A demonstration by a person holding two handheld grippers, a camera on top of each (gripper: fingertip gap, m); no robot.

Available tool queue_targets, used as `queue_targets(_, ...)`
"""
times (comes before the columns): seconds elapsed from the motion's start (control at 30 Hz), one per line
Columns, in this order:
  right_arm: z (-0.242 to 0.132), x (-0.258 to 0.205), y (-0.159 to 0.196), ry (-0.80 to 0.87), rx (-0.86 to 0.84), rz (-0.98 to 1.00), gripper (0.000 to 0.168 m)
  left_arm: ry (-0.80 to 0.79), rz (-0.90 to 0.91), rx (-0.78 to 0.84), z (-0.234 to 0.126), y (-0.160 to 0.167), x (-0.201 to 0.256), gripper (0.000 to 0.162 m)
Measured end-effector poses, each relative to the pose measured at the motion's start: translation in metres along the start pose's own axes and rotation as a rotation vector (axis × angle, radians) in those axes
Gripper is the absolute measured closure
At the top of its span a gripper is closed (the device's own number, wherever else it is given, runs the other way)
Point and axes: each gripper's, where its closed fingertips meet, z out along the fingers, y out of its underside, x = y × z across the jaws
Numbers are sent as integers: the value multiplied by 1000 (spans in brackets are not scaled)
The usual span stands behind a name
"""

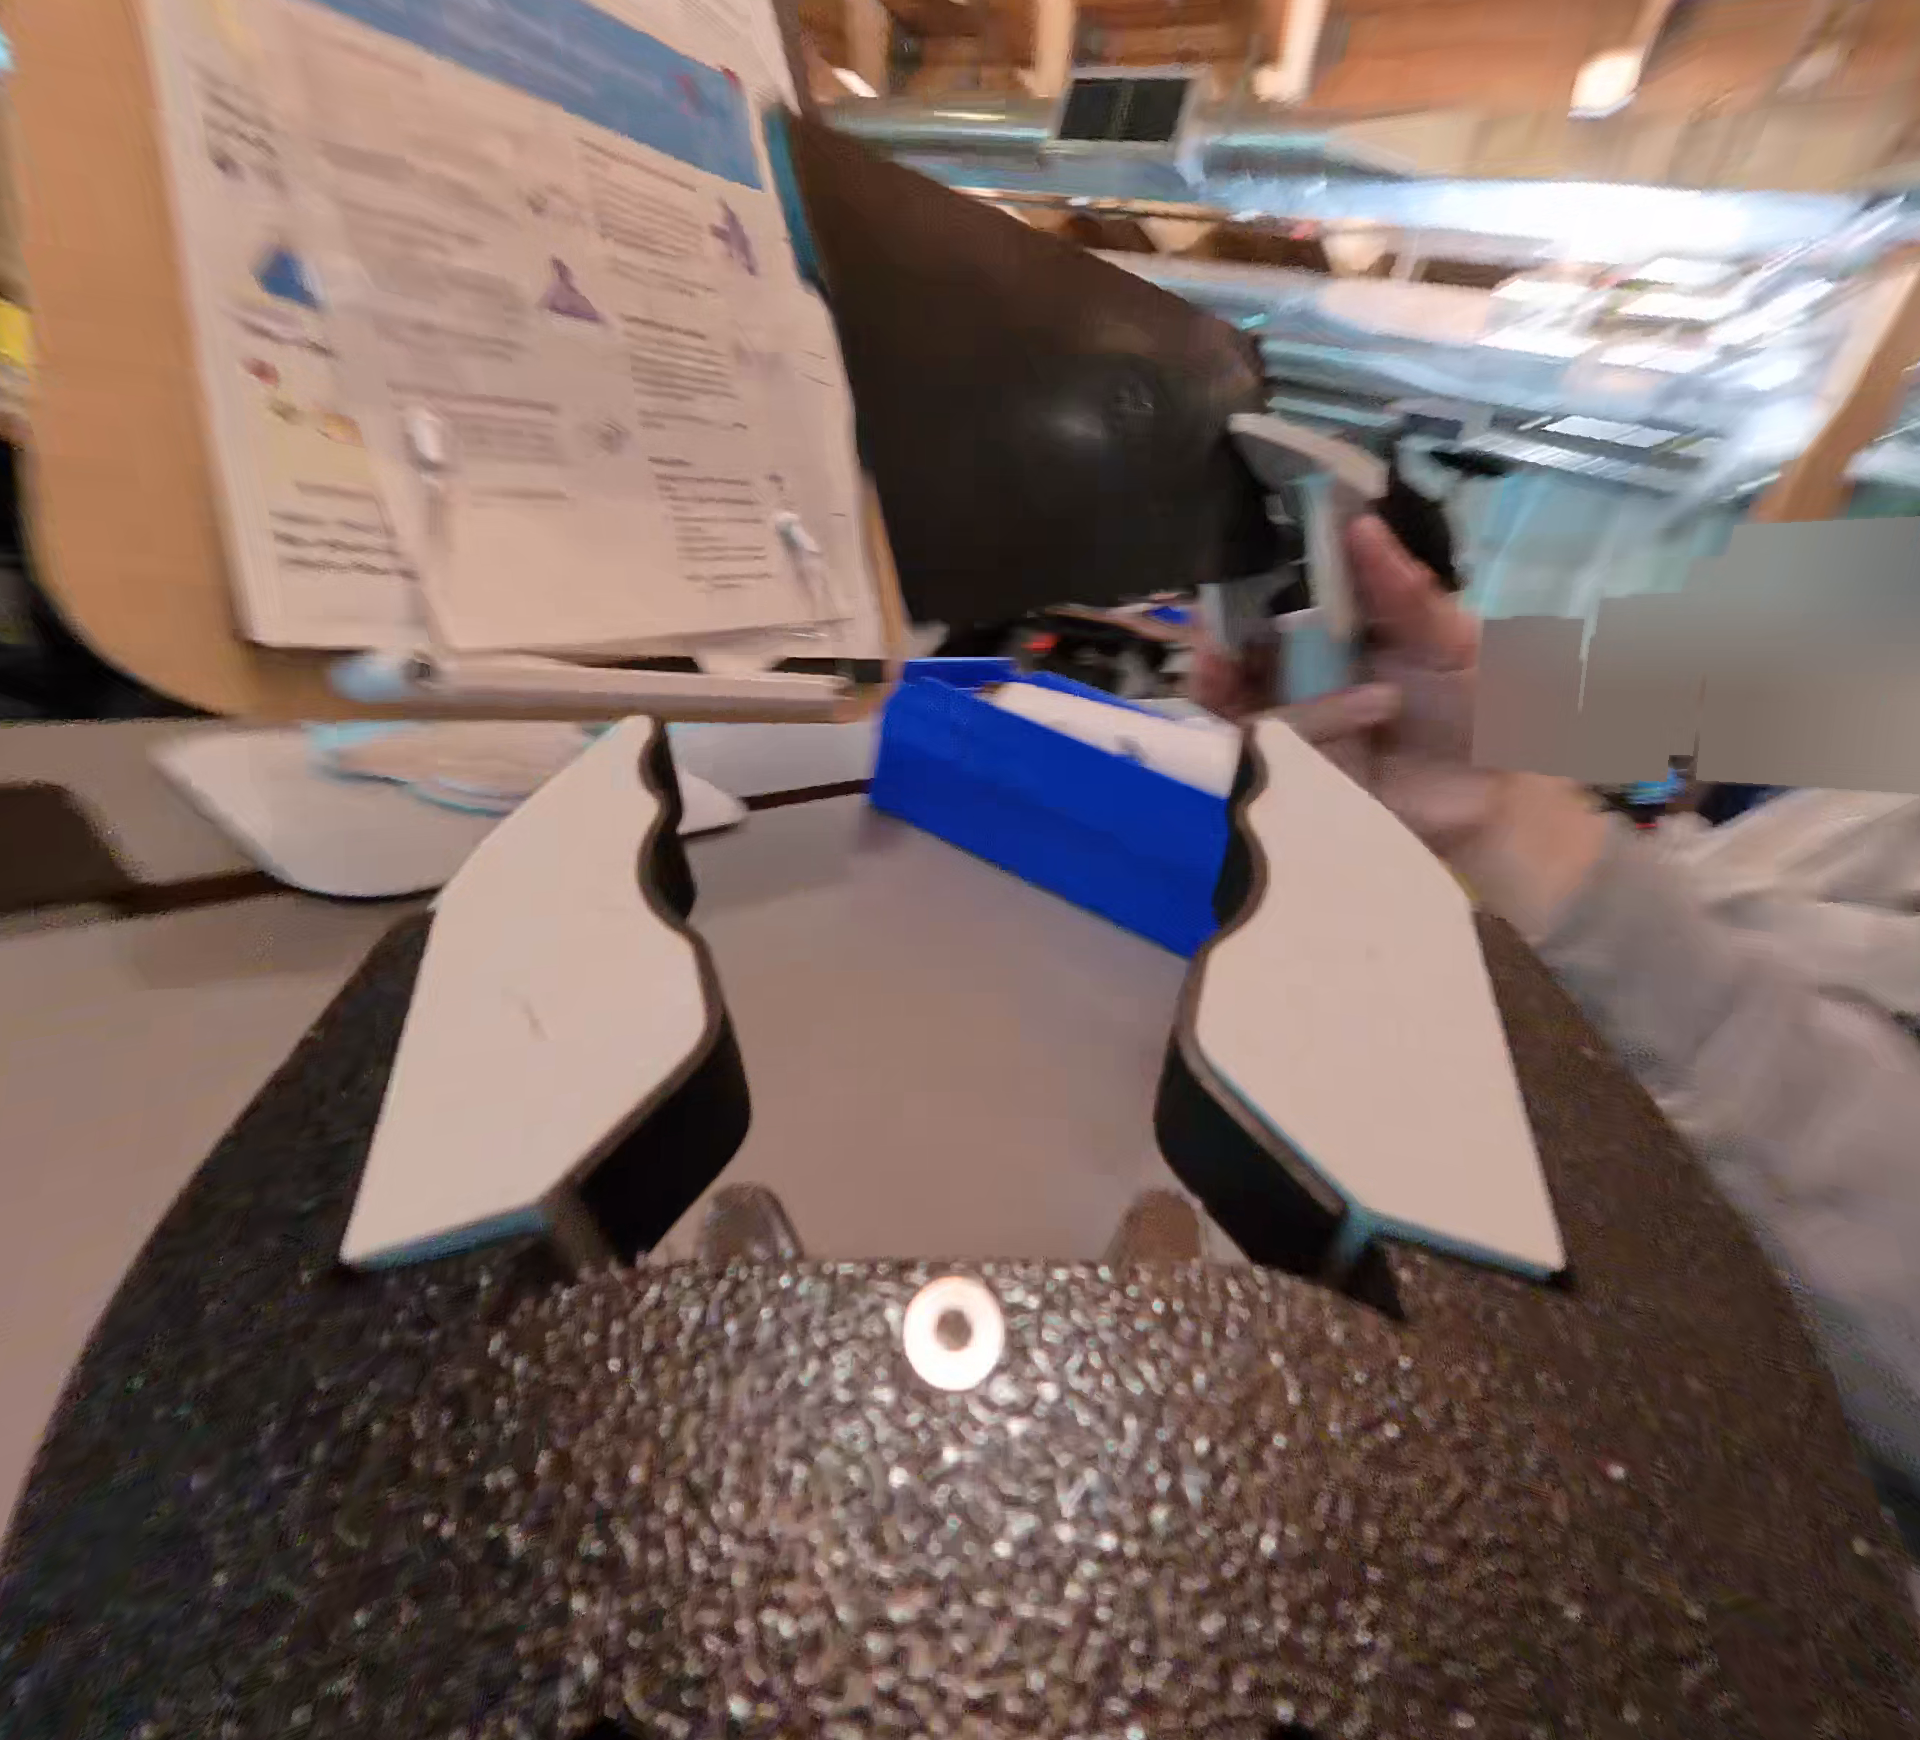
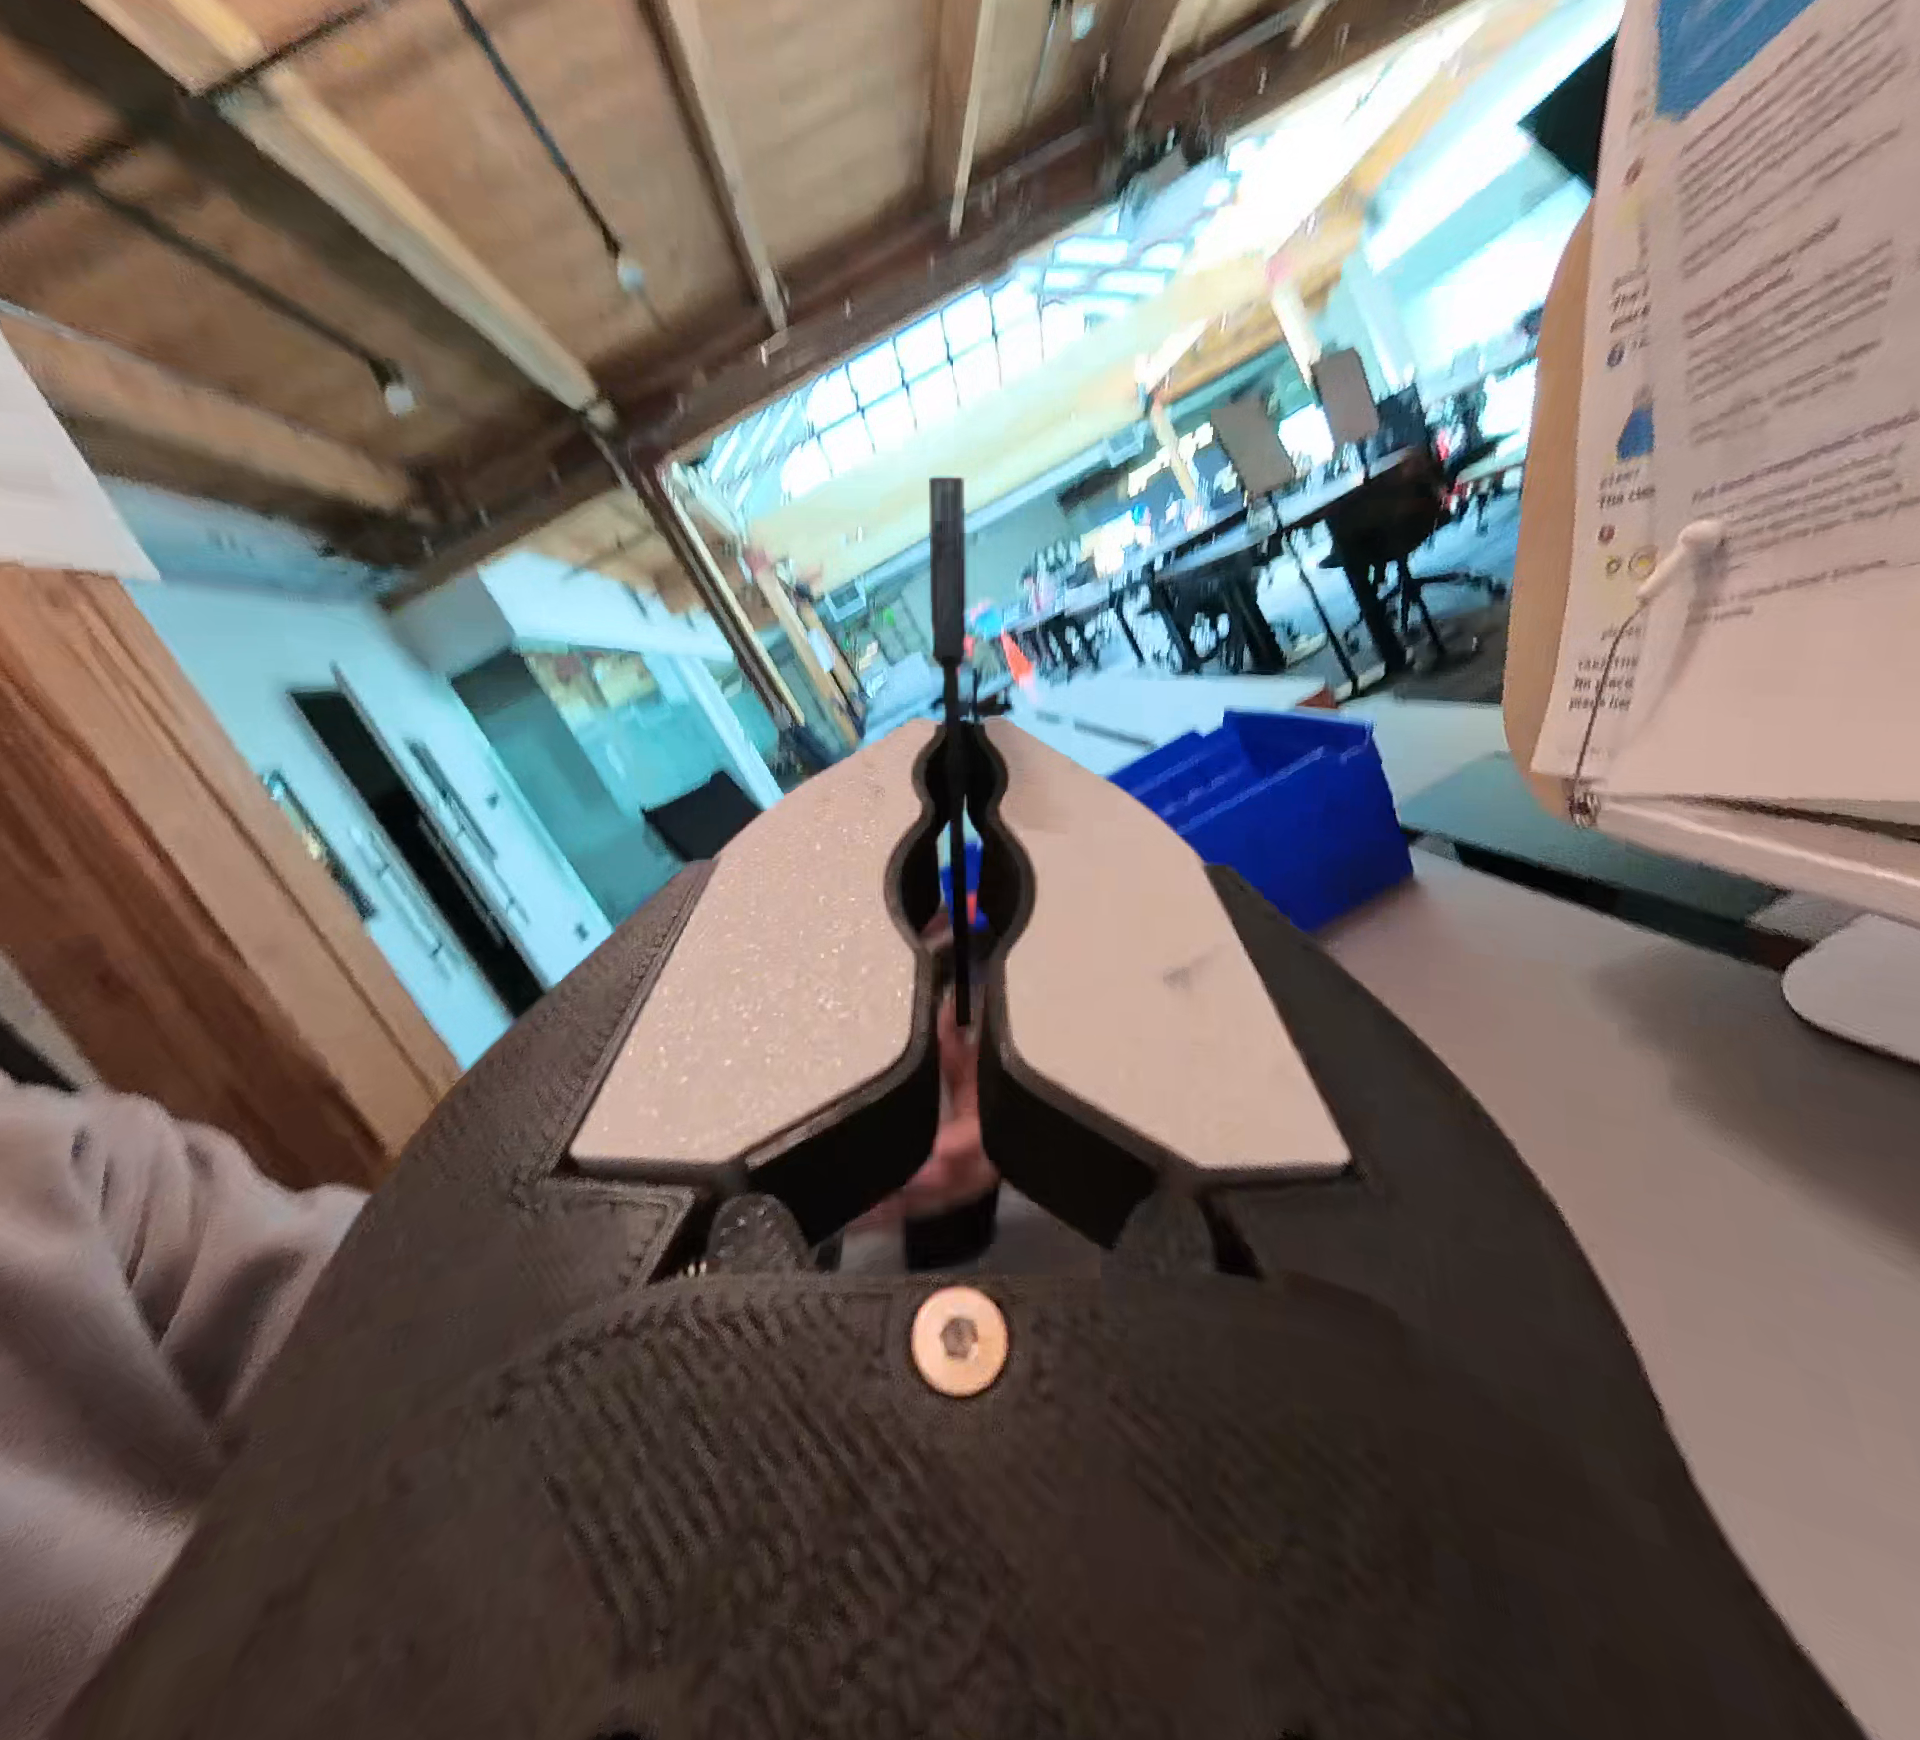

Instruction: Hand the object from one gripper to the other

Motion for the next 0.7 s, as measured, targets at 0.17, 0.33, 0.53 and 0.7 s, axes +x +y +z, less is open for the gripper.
queue_targets(0.17, 36, -3, 36, -92, 1, 129, 167, 254, -316, 125, -4, -16, 22, 100)
queue_targets(0.33, 57, -6, 72, -78, -125, 69, 167, 240, -282, 186, -14, -26, 11, 158)
queue_targets(0.53, 26, 25, 76, 179, -383, -339, 114, 191, -161, -4, -13, -8, 4, 161)
queue_targets(0.7, -6, 9, 101, 131, -731, -708, 107, 301, 14, -466, -21, 46, 22, 161)
